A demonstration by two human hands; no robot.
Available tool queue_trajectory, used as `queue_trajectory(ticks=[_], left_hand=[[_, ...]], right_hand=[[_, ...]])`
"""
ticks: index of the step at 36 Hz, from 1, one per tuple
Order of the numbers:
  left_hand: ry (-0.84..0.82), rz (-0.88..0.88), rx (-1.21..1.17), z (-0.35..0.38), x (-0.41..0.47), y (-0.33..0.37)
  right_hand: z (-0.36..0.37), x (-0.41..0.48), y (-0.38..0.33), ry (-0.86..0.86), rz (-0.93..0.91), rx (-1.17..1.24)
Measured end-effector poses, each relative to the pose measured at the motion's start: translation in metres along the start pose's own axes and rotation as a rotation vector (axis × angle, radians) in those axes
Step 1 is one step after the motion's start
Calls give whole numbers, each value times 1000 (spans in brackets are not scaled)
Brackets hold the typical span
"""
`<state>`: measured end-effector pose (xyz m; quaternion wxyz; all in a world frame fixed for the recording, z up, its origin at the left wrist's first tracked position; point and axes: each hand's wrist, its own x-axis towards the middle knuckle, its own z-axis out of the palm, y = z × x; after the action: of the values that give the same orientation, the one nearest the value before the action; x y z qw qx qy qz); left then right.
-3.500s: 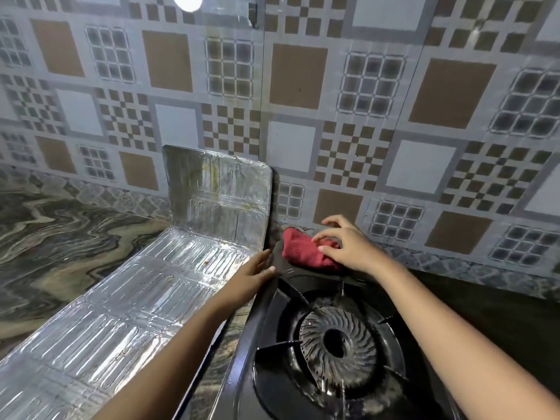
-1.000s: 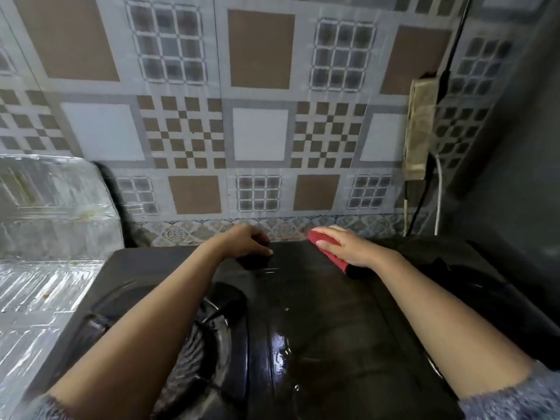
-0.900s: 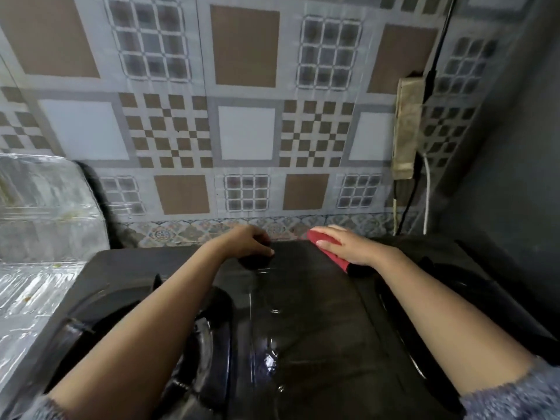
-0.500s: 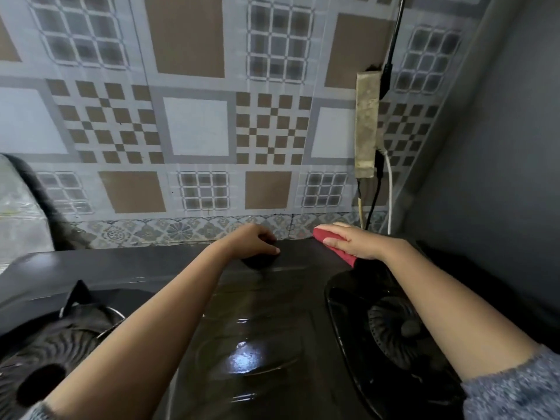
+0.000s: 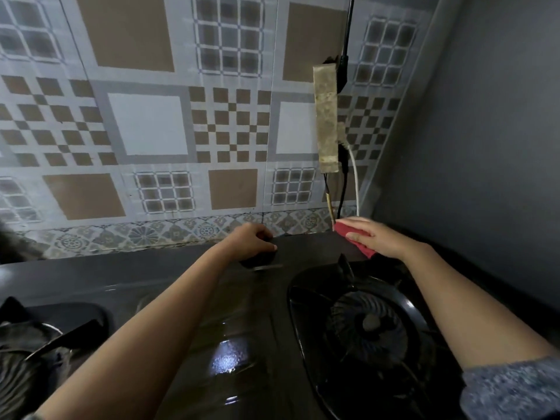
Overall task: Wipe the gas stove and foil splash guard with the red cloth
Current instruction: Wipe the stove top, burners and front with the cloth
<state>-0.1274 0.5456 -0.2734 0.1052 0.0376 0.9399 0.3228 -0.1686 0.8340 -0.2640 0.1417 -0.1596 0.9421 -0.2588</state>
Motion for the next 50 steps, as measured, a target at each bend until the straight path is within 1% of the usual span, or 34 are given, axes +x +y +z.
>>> queue_trajectory(ticks=[5, 10, 14, 16, 21, 24, 26, 28, 30, 32, 35, 38, 40, 44, 50], left_hand=[[35, 4, -26, 9, 1, 9], [63, -3, -45, 17, 4, 12], [91, -10, -51, 19, 4, 12], [100, -7, -60, 20, 3, 12], [103, -13, -71, 21, 4, 12], [102, -21, -73, 21, 4, 14], [99, -22, -69, 20, 4, 15], [95, -25, -64, 20, 4, 15], [98, -28, -60, 21, 5, 15], [104, -29, -57, 21, 5, 14], [111, -32, -57, 23, 5, 13], [114, -30, -51, 24, 4, 12], [116, -29, -41, 24, 3, 12], [121, -13, -17, 26, 2, 11], [151, 3, 84, 29, -2, 8]], right_hand=[[-5, 0, 2, 8, 52, -100], [5, 5, -11, 91, 208, -81], [15, 7, -10, 149, 222, -141], [15, 7, -7, 148, 207, -147], [12, -4, -6, 77, 40, -44], [4, -11, -10, -36, -49, 4], [-5, -14, -11, -128, -49, 13], [-11, -18, -12, -168, -21, 43], [-13, -23, -12, -134, 19, 87], [-11, -26, -11, -57, 48, 96], [-5, -28, -9, 53, 106, 0], [4, -29, -10, 61, 177, -78], [8, -30, -9, 81, 190, -76], [10, -34, -3, 129, 155, -39], [8, -38, 0, 72, 121, 10]])
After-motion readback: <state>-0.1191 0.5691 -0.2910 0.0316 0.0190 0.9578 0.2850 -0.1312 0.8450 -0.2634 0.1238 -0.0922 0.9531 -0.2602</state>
